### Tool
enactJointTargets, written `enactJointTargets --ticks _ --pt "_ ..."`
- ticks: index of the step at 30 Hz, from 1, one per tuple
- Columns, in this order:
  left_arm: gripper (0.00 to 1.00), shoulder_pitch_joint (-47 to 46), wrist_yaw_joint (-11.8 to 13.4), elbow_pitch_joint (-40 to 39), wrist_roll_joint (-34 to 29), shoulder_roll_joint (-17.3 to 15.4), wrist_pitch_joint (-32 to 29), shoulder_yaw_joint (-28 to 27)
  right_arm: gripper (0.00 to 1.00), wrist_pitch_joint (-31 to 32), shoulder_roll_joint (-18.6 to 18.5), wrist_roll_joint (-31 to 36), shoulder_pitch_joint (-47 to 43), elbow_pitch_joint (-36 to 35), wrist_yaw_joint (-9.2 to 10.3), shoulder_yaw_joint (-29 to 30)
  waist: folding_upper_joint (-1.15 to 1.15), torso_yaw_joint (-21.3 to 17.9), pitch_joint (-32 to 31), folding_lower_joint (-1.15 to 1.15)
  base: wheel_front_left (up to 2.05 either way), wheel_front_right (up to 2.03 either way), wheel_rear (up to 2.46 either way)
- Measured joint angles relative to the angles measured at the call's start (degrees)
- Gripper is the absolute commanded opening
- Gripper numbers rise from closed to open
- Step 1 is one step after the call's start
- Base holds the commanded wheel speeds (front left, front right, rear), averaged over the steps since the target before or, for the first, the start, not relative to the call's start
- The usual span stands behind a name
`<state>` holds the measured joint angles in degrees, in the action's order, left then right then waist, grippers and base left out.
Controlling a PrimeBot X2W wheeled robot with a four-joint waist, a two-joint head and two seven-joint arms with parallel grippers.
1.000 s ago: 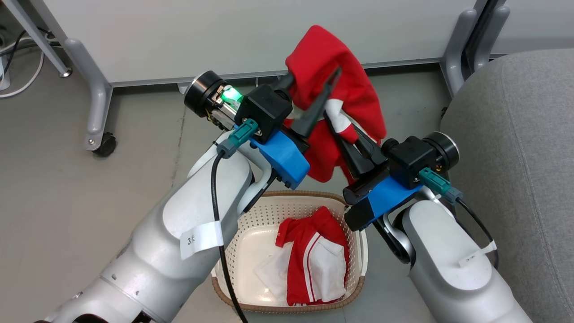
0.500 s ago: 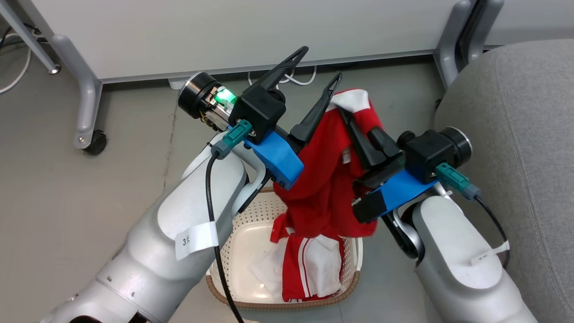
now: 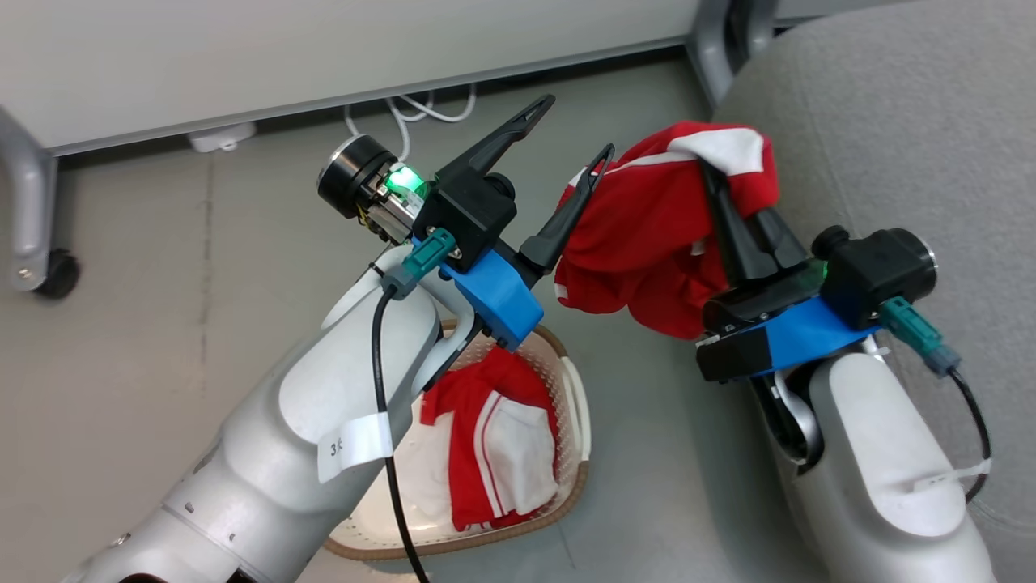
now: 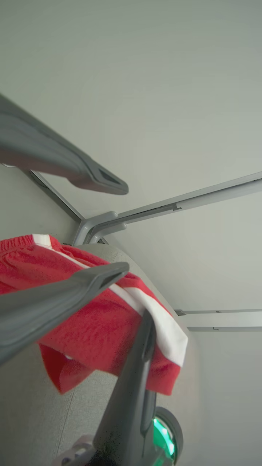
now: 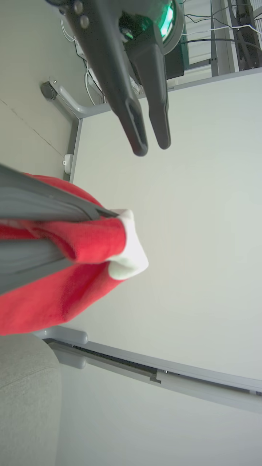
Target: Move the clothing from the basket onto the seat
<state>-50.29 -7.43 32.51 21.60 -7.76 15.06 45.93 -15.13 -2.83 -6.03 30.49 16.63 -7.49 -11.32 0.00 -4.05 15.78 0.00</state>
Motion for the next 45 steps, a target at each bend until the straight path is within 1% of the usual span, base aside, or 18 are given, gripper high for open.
enactJointTargets --ticks 10,17,23,31,35,40,42,45 --pt "1.00 0.0 0.0 -0.6 0.5 -0.5 0.0 3.8 0.00 0.0 0.0 1.0 -4.0 -6.4 0.00 8.0 0.00 -8.1 2.3 0.00 0.00 0.00 0.00" --pt "1.00 0.6 0.0 -0.9 1.3 0.1 0.0 8.4 0.00 0.0 0.0 1.5 -8.0 -9.6 0.00 12.7 0.00 -12.4 3.0 0.00 0.00 0.00 0.00" --pt "1.00 1.1 0.0 -0.9 2.1 0.4 0.0 10.4 0.00 0.0 -0.1 1.4 -10.7 -11.2 0.00 14.9 0.00 -14.3 3.3 0.00 0.00 0.00 0.00" --pt "1.00 1.2 0.4 -1.7 2.4 0.3 0.0 10.3 0.00 0.0 -0.1 0.1 -10.7 -12.4 0.00 15.1 0.00 -14.4 3.2 -0.01 0.00 0.00 0.00" --pt "1.00 1.2 0.9 -3.3 2.0 -0.4 0.0 9.6 0.00 0.0 0.0 0.4 -6.9 -14.0 0.00 15.9 0.00 -13.9 4.1 0.00 0.00 0.00 0.00" --pt "1.00 -0.5 1.4 -6.0 0.5 -2.5 0.0 8.7 0.00 0.0 -0.3 2.7 2.8 -16.4 0.00 18.7 0.00 -13.4 7.7 0.00 0.00 0.00 0.00" --pt "1.00 -1.9 1.6 -7.5 -0.2 -3.3 0.0 8.5 0.00 0.0 -1.6 3.0 7.6 -17.3 0.00 21.4 0.00 -13.1 9.8 0.00 0.00 0.00 0.00" --pt "1.00 -4.1 2.1 -9.7 -1.3 -4.5 0.0 8.0 0.00 0.0 -5.5 3.6 15.1 -18.1 0.00 25.0 0.00 -12.6 13.4 0.00 0.00 0.00 0.00"
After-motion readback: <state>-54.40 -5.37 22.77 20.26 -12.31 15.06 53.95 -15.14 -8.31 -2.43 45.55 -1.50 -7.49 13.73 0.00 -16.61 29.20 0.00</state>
